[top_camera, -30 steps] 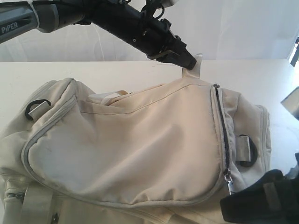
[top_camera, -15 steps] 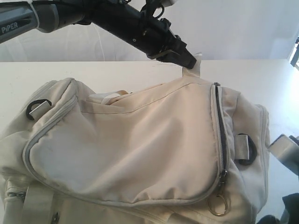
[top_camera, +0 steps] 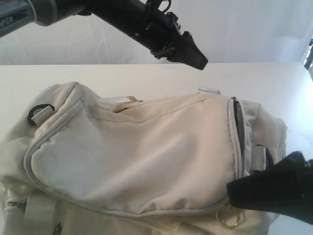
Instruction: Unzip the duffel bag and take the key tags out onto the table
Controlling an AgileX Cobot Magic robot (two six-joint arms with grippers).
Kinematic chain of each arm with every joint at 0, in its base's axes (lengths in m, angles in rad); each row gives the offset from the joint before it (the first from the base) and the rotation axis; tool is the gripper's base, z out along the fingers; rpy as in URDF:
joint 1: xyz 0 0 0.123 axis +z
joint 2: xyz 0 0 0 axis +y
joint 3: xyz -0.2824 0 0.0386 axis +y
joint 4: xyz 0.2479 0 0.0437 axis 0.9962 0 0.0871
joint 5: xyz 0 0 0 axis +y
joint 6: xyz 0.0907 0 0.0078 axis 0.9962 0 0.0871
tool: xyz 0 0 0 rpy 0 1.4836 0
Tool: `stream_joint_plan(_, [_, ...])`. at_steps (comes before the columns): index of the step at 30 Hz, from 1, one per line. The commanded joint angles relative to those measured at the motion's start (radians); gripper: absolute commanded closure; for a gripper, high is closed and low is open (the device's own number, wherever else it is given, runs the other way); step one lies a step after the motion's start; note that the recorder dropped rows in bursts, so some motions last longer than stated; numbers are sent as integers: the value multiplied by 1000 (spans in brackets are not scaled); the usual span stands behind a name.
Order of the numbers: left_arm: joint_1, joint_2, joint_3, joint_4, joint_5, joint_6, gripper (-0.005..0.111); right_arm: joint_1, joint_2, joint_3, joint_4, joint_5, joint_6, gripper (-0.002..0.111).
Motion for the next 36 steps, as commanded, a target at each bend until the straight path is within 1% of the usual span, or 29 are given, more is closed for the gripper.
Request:
stream_joint_plan(1, [26,-67,-31,139,212,-78,56,4,-4,-59,-90,5,-15,104])
stream_joint_plan(2, [37,-80,-29,161,254,-81,60,4,-4,-70,-110,5,-13,102])
stream_joint_plan(4, [66,-102,-3,180,254,-109,66,4,-4,-96,-154,5,-13,97])
stream_joint_plan(6, [96,-149,65,172,254,-141,71,4,-4,-118,-183,5,-4,94])
stream_joint_plan(8, [111,-209,153,115,254,-94,76,4,-4,-135,-197,5,10,92])
stream_joint_plan(10, [115,-280,233,55,254,-27,83,4,-2,-147,-228,-16,26,91])
stream_joint_plan(13, [113,-402,365,55,254,11,104,4,21,-160,-261,-20,30,88])
stream_joint_plan(14, [113,-457,427,55,254,22,107,4,35,-162,-274,-20,30,86])
stream_joint_plan(16, [113,-549,514,55,254,23,107,4,66,-162,-283,-20,30,80])
stream_joint_plan(17, [111,-607,586,53,254,26,107,4,86,-162,-283,-24,30,77])
stream_joint_plan(18, [106,-668,637,43,252,28,107,4,108,-162,-285,-30,24,72])
stream_joint_plan(19, [90,-719,703,33,210,28,107,4,126,-162,-286,-35,13,68])
stream_joint_plan(21, [25,-848,835,33,106,41,107,4,171,-162,-287,-54,3,59])
stream_joint_plan(22, [-12,-895,886,35,50,45,107,4,193,-162,-287,-58,3,57])
stream_joint_plan(23, [-79,-959,960,42,-46,56,107,4,213,-162,-287,-69,-3,55])
stream_joint_plan(24, [-128,-993,1006,55,-118,56,107,4,230,-162,-292,-80,-12,54])
stream_joint_plan(25, [-204,-1028,1060,62,-210,54,107,4,245,-162,-303,-92,-12,54])
stream_joint_plan(27, [-325,-1057,1147,64,-370,54,107,4,269,-162,-307,-111,-12,54])
stream_joint_plan(29, [-458,-1044,1224,77,-533,54,107,4,288,-162,-305,-120,-12,54])
stream_joint_plan(32, [-627,-969,1300,85,-793,54,107,4,319,-162,-294,-113,-12,54])
stream_joint_plan(34, [-708,-906,1311,112,-929,69,107,4,338,-162,-294,-113,-12,55])
stream_joint_plan(36, [-764,-840,1311,162,-1044,115,107,4,350,-162,-286,-113,-12,57])
